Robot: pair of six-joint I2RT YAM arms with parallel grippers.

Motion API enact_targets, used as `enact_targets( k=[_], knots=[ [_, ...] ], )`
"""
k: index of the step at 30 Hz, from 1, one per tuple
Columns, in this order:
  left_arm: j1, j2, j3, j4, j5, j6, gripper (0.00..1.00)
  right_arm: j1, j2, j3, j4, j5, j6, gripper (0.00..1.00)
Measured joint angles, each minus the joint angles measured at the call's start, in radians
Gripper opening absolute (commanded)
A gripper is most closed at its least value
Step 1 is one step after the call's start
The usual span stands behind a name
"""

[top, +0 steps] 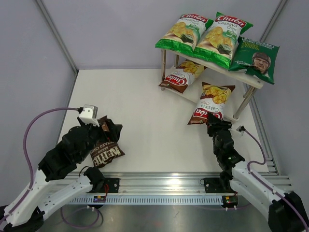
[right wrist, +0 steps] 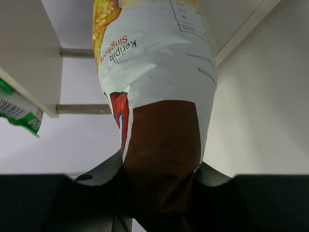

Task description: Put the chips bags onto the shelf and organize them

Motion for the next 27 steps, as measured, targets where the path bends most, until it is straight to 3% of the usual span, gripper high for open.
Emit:
enact_targets(
  k=[7, 13, 21, 27],
  knots=[
    [0.000, -0.061, -0.091, -0.026, 0.029, 0.053, 0.99, 0.000, 0.403, 0.085, 0.234, 0.106, 0.047, 0.26],
    [0.000, -0.082, -0.098, -0.027, 0.055, 0.064, 0.99, -0.005, 0.645, 0.173, 0.408, 0.183, 0.090, 0.27],
    [0.000, -0.140, -0.108, -0.019, 0.073, 0.077, 0.99, -0.061, 0.901, 0.294, 0.534, 0.177, 0.132, 0.25],
    [0.000, -0.159, -0.108, -0.011, 0.083, 0.083, 0.99, -0.091, 0.999, 0.350, 0.569, 0.170, 0.145, 0.25]
  ],
)
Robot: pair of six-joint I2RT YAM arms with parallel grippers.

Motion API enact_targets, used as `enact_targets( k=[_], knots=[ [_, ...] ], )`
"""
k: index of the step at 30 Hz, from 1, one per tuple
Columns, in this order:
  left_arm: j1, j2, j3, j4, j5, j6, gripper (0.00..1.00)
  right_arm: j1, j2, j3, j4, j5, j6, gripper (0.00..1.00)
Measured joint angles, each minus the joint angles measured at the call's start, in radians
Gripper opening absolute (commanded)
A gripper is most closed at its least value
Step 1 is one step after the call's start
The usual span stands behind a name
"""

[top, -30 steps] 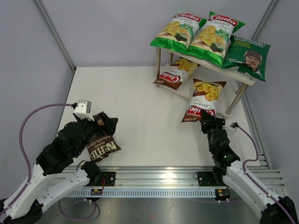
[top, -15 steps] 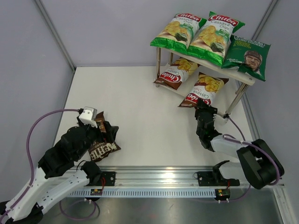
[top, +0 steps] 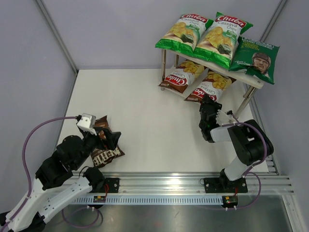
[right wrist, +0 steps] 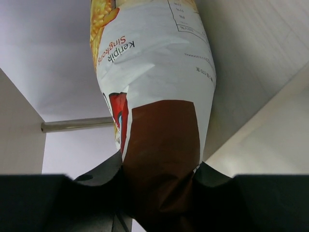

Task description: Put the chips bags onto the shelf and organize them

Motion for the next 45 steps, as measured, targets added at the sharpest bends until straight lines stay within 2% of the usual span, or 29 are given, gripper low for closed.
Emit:
enact_targets(
  k=[10, 14, 17, 18, 21, 22, 23, 24, 28, 31, 32, 33, 45],
  knots=[
    [0.000, -0.002, 0.000, 0.004, 0.007, 0.006, 0.99, -0.020, 0.181, 0.148, 0.040, -0.041, 0.069, 0.26],
    [0.000, -0.010, -0.002, 0.004, 0.008, 0.011, 0.99, -0.021, 0.208, 0.170, 0.050, -0.071, 0.090, 0.34],
    [0.000, -0.012, -0.002, 0.004, 0.009, 0.011, 0.99, -0.021, 0.209, 0.170, 0.050, -0.084, 0.097, 0.43],
    [0.000, -0.012, -0.002, 0.004, 0.009, 0.011, 0.99, -0.021, 0.209, 0.170, 0.046, -0.089, 0.100, 0.51],
    [0.000, -0.012, -0.002, 0.004, 0.010, 0.012, 0.99, -0.025, 0.206, 0.170, 0.015, -0.108, 0.100, 0.57],
    [0.000, -0.012, -0.002, 0.004, 0.010, 0.013, 0.99, -0.026, 0.201, 0.169, -0.006, -0.117, 0.100, 0.65],
    [0.000, -0.012, -0.002, 0.004, 0.010, 0.013, 0.99, -0.027, 0.193, 0.167, -0.025, -0.127, 0.100, 0.67],
    [0.000, -0.012, -0.002, 0.004, 0.010, 0.014, 0.99, -0.031, 0.182, 0.166, -0.045, -0.135, 0.096, 0.68],
    [0.000, -0.011, -0.002, 0.004, 0.011, 0.015, 0.99, -0.055, 0.118, 0.150, -0.104, -0.161, 0.083, 0.84],
    [0.000, -0.011, -0.002, 0.004, 0.013, 0.015, 0.99, -0.068, 0.068, 0.129, -0.136, -0.164, 0.073, 0.90],
    [0.000, -0.011, -0.002, 0.004, 0.013, 0.015, 0.99, -0.071, 0.052, 0.121, -0.143, -0.165, 0.070, 0.98],
    [0.000, -0.011, -0.002, 0.004, 0.013, 0.015, 0.99, -0.072, 0.039, 0.116, -0.151, -0.166, 0.069, 0.99],
    [0.000, 0.010, -0.002, 0.003, -0.007, 0.013, 0.99, -0.077, -0.100, 0.087, -0.311, -0.235, 0.063, 1.00]
  ],
)
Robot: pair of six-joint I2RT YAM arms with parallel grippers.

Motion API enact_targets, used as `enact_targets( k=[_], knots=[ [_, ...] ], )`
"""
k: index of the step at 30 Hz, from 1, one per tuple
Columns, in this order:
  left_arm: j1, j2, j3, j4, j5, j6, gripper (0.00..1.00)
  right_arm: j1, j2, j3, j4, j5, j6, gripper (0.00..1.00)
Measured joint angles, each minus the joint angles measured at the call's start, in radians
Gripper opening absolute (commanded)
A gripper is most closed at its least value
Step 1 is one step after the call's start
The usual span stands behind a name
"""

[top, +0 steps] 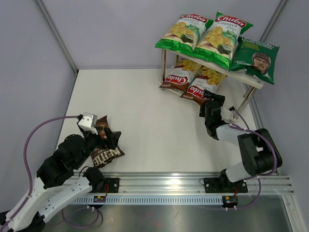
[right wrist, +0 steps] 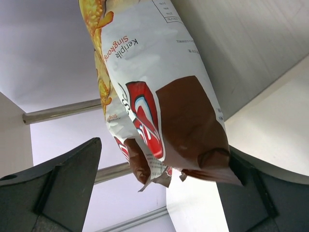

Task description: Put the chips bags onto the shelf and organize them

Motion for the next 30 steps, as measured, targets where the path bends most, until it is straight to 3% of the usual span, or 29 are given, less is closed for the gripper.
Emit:
enact_targets(
  k=[11, 14, 22, 26, 30],
  knots=[
    [0.037, 0.187, 0.005, -0.038, -0.105, -0.058, 0.99, -0.015, -0.249, -0.074, -0.192, -0.030, -0.012, 1.00],
    [0.145, 0.250, 0.005, -0.045, -0.101, -0.063, 0.99, -0.019, -0.364, -0.082, -0.270, -0.048, -0.057, 0.99],
    [0.605, 0.349, 0.008, -0.044, -0.034, -0.067, 0.99, -0.029, -0.827, -0.150, -0.501, -0.103, -0.321, 1.00],
    [0.713, 0.411, 0.010, -0.045, -0.027, -0.087, 0.99, -0.033, -0.977, -0.150, -0.612, -0.198, -0.468, 0.99],
    [0.826, 0.469, 0.007, -0.040, 0.056, -0.136, 0.99, -0.033, -1.040, -0.158, -0.632, -0.392, -0.562, 1.00]
  ],
)
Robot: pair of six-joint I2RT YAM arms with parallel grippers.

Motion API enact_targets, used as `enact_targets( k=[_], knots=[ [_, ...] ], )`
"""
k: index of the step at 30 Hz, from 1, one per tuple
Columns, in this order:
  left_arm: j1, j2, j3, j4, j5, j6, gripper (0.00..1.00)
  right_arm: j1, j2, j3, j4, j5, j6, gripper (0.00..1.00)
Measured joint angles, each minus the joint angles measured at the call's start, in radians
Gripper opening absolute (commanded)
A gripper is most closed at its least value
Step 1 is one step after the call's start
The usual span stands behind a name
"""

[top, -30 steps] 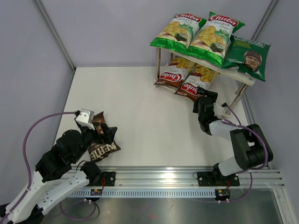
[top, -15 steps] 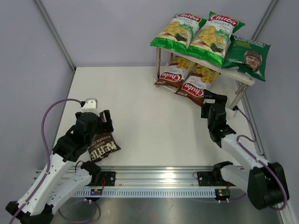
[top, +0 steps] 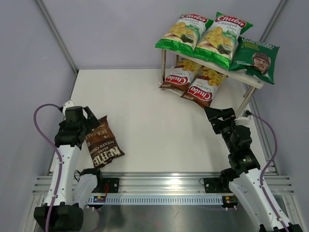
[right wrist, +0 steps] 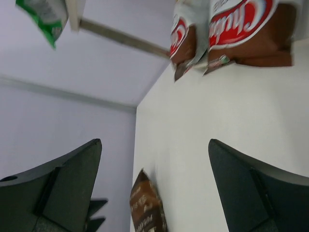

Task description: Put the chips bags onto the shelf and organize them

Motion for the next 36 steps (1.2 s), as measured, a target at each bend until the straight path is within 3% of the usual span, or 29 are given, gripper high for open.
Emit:
enact_targets(
  k=[6, 10, 14, 20, 23, 25, 27, 28, 32, 36],
  knots=[
    [0.168, -0.014, -0.106, 0.050, 0.040, -0.147, 0.99, 0.000, 0.016, -0.055, 0.093, -0.328, -0.024, 1.00],
    [0.224, 0.005, -0.198, 0.060, 0.036, -0.227, 0.99, 0.000, 0.049, -0.056, 0.127, -0.493, -0.047, 0.99],
    [0.233, 0.045, -0.311, 0.158, 0.048, -0.263, 0.99, 0.000, 0.048, -0.035, 0.120, -0.581, -0.093, 0.99],
    [0.237, 0.072, -0.490, 0.447, 0.198, -0.325, 0.93, 0.000, 0.021, 0.002, 0.119, -0.640, -0.145, 0.99],
    [0.234, 0.053, -0.540, 0.568, 0.274, -0.361, 0.79, 0.000, 0.013, 0.004, 0.114, -0.657, -0.158, 0.99],
    [0.225, 0.030, -0.572, 0.616, 0.313, -0.394, 0.57, 0.000, 0.012, 0.004, 0.107, -0.658, -0.161, 0.99],
    [0.208, 0.003, -0.607, 0.635, 0.343, -0.431, 0.46, 0.000, 0.013, 0.002, 0.107, -0.659, -0.161, 0.99],
    [0.193, -0.008, -0.619, 0.641, 0.355, -0.447, 0.35, 0.000, 0.014, -0.002, 0.108, -0.660, -0.160, 0.99],
    [0.154, -0.040, -0.642, 0.690, 0.407, -0.509, 0.20, 0.000, 0.031, -0.026, 0.130, -0.673, -0.151, 0.99],
    [0.127, -0.038, -0.653, 0.761, 0.459, -0.558, 0.12, 0.000, 0.083, -0.063, 0.172, -0.696, -0.137, 1.00]
  ],
)
